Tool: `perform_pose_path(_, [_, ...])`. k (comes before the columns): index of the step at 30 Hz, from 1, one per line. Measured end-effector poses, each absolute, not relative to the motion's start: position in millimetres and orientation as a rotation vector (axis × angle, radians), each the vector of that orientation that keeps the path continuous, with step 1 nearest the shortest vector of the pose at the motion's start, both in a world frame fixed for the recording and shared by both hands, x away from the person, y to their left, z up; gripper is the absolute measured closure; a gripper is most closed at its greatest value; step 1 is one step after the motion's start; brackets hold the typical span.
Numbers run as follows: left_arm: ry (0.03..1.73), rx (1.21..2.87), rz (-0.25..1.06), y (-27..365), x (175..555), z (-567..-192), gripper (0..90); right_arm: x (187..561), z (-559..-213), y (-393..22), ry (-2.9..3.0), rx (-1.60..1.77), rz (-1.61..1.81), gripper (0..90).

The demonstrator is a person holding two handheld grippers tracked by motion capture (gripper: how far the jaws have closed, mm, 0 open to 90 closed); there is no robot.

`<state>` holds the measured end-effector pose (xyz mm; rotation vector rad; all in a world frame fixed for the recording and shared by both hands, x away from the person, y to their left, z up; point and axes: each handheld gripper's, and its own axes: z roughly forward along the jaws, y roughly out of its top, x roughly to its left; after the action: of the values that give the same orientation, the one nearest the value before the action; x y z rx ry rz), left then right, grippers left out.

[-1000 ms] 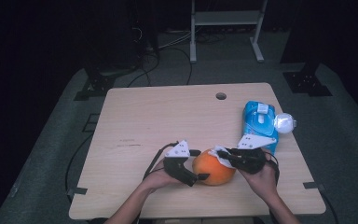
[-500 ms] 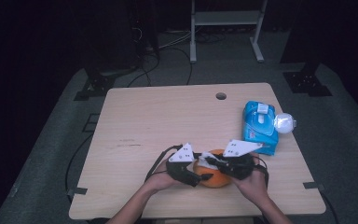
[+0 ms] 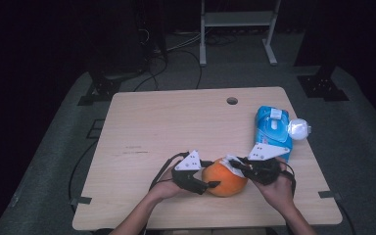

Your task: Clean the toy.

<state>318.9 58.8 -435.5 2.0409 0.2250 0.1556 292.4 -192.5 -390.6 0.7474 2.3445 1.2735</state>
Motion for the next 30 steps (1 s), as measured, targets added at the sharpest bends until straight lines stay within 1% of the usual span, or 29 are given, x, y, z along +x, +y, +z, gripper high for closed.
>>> perform_pose_path(2, [0.235,2.025,0.159,56,318,-433,16.9,293,-391,-189,2.341,0.740,1.268,82.7])
perform_pose_path(3, [0.235,2.025,0.159,56,318,-433,14.1,293,-391,-189,2.341,0.740,1.268,82.7])
perform_pose_path(5, [0.231,2.012,0.153,53,317,-431,13.4,293,-392,-184,2.349,0.737,1.295,82.7])
perform_pose_path(6, [0.217,2.017,0.159,50,315,-431,14.2,292,-392,-181,2.353,0.726,1.301,82.7])
perform_pose_path(7, [0.201,2.028,0.173,50,314,-431,17.8,290,-392,-177,2.362,0.715,1.305,82.7])
perform_pose_path(8, [0.201,2.036,0.179,52,315,-432,24.7,288,-391,-171,2.376,0.671,1.305,82.7])
perform_pose_path(11, [0.218,2.031,0.167,57,317,-433,30.1,287,-390,-170,2.379,0.658,1.296,82.7])
perform_pose_path(16, [0.318,2.000,0.129,67,329,-436,31.9,293,-390,-187,2.356,0.714,1.302,82.8])
perform_pose_path(18, [0.324,2.000,0.126,67,330,-436,31.8,294,-391,-190,2.349,0.741,1.306,82.8])
perform_pose_path(22, [0.360,1.994,0.128,64,330,-436,31.6,289,-391,-181,2.353,0.709,1.313,82.9])
perform_pose_path(26, [0.355,1.999,0.122,65,330,-437,31.1,282,-394,-161,2.404,0.617,1.302,82.8])
perform_pose_path(28, [0.353,1.998,0.113,66,331,-437,31.5,281,-394,-159,2.402,0.602,1.283,82.9])
perform_pose_path(30, [0.357,1.994,0.104,69,332,-438,32.4,286,-391,-168,2.376,0.637,1.290,82.9])
